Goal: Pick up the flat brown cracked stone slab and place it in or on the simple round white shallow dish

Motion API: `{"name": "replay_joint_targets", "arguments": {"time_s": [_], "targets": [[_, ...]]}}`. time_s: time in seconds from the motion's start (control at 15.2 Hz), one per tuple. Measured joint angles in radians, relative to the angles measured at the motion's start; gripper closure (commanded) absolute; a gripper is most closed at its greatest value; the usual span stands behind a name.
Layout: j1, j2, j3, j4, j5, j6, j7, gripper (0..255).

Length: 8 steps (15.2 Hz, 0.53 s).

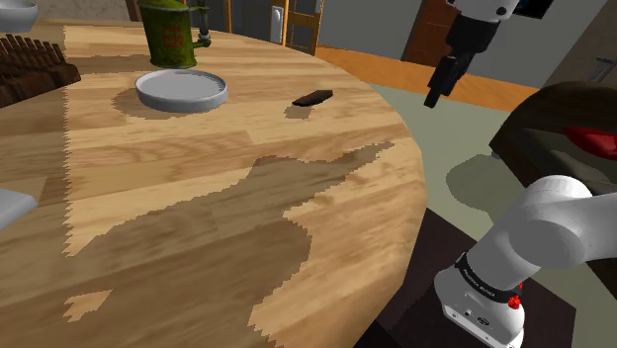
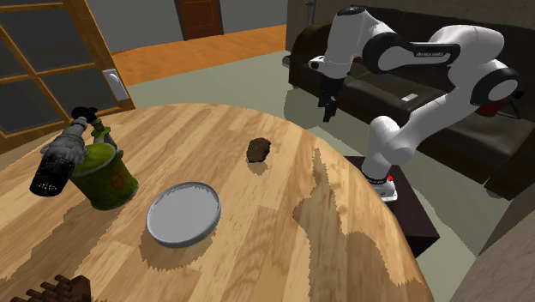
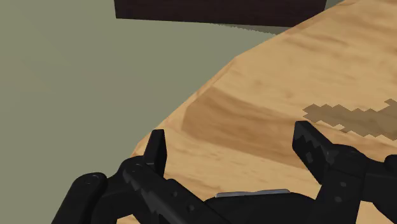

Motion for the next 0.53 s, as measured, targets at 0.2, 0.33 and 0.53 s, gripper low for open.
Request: {"name": "replay_joint_targets", "arguments": {"time_s": [0.2,0.33,0.53], "targets": [[-0.006,0.012,-0.027,-0.019,0.064,0.045,0.039,0],[-0.009,0.019,-0.06,-0.063,0.169,0.12,0.097,0],[-0.004,0.052,-0.109,-0.12,0.349,0.26,0.173,0]]}}
